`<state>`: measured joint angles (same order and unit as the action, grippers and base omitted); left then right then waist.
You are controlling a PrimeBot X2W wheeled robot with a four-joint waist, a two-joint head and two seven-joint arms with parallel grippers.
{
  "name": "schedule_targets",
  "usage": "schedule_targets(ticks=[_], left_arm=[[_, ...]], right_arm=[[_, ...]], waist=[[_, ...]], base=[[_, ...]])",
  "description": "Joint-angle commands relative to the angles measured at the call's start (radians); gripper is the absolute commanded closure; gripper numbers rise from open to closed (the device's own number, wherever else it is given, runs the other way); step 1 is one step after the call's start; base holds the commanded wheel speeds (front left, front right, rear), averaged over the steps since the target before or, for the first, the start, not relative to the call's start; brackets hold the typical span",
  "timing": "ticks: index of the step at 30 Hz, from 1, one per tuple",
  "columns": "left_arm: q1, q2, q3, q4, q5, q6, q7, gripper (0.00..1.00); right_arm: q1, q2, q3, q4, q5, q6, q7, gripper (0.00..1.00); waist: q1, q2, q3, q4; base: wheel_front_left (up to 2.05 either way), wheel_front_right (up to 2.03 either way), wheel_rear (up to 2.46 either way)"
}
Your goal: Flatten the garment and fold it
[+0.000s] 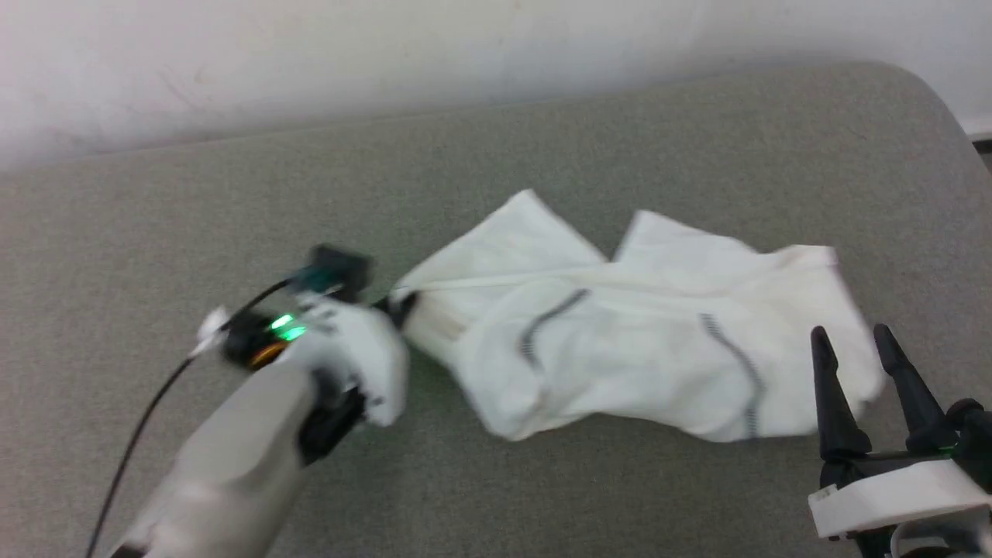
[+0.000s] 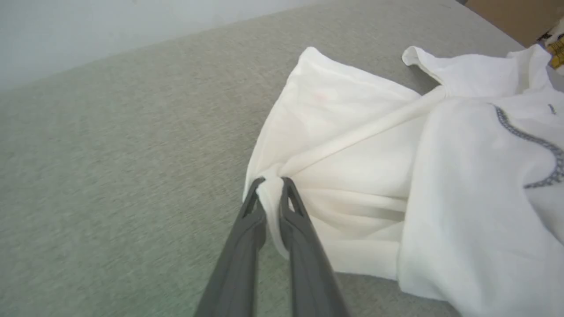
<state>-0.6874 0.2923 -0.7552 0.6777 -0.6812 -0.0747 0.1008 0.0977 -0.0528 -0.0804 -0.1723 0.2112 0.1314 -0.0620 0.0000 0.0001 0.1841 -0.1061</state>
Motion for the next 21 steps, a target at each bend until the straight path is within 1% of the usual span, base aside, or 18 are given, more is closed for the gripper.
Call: schedule_targets(ticks=[1, 5, 7, 8, 10, 11, 12, 13, 16, 18, 21], left_arm=[[0.08, 0.059, 0.038, -0.044, -0.023, 0.044, -0.027, 1.0], [0.272, 0.191, 0.145, -0.202, -0.095, 0.173, -0.049, 1.0], [0.363, 0.242, 0.185, -0.273, -0.129, 0.227, -0.044, 1.0], [0.402, 0.259, 0.2, -0.305, -0.144, 0.247, -0.041, 1.0], [0.462, 0.27, 0.222, -0.359, -0.168, 0.275, -0.05, 1.0], [0.483, 0.269, 0.23, -0.381, -0.178, 0.285, -0.057, 0.91], [0.497, 0.266, 0.237, -0.403, -0.182, 0.295, -0.069, 0.56], [0.505, 0.261, 0.246, -0.426, -0.183, 0.304, -0.089, 0.0], [0.514, 0.254, 0.27, -0.497, -0.175, 0.321, -0.15, 0.0], [0.512, 0.255, 0.274, -0.542, -0.164, 0.326, -0.17, 0.0], [0.499, 0.249, 0.264, -0.606, -0.165, 0.313, -0.167, 0.0]], right_arm=[[0.013, 0.003, -0.003, -0.003, 0.002, -0.001, 0.002, 0.0], [0.029, 0.003, -0.004, -0.012, -0.001, -0.001, 0.006, 0.0], [0.035, 0.003, -0.004, -0.018, -0.002, -0.001, 0.009, 0.0], [0.037, 0.003, -0.003, -0.019, -0.003, -0.001, 0.011, 0.0], [0.038, 0.003, -0.002, -0.022, -0.005, -0.001, 0.015, 0.0], [0.039, 0.003, -0.001, -0.022, -0.005, -0.001, 0.017, 0.0], [0.039, 0.003, -0.001, -0.023, -0.006, -0.001, 0.02, 0.0], [0.039, 0.003, -0.001, -0.024, -0.008, -0.001, 0.022, 0.0], [0.044, 0.003, -0.001, -0.027, -0.011, -0.001, 0.03, 0.0], [0.049, 0.003, -0.001, -0.028, -0.012, -0.001, 0.036, 0.0], [0.055, 0.003, 0.0, -0.031, -0.011, -0.001, 0.042, 0.0]], waist=[[0.0, -0.0001, -0.029, 0.022], [0.0, -0.0001, -0.043, 0.04], [0.0, -0.0001, -0.047, 0.051], [0.0, -0.0001, -0.048, 0.055], [0.0, -0.0001, -0.052, 0.065], [0.0, -0.0001, -0.055, 0.07], [0.0, -0.0001, -0.058, 0.074], [0.0, -0.0001, -0.062, 0.079], [0.0, -0.0001, -0.08, 0.09], [0.0, -0.0001, -0.091, 0.095], [0.0, -0.0001, -0.105, 0.102]], base=[[0.0, 0.0, 0.0], [0.0, 0.0, 0.0], [0.0, 0.0, 0.0], [0.0, 0.0, 0.0], [0.0, 0.0, 0.0], [0.0, 0.0, 0.0], [0.0, 0.0, 0.0], [0.0, 0.0, 0.0], [0.0, 0.0, 0.0], [0.0, 0.0, 0.0], [0.0, 0.0, 0.0]])
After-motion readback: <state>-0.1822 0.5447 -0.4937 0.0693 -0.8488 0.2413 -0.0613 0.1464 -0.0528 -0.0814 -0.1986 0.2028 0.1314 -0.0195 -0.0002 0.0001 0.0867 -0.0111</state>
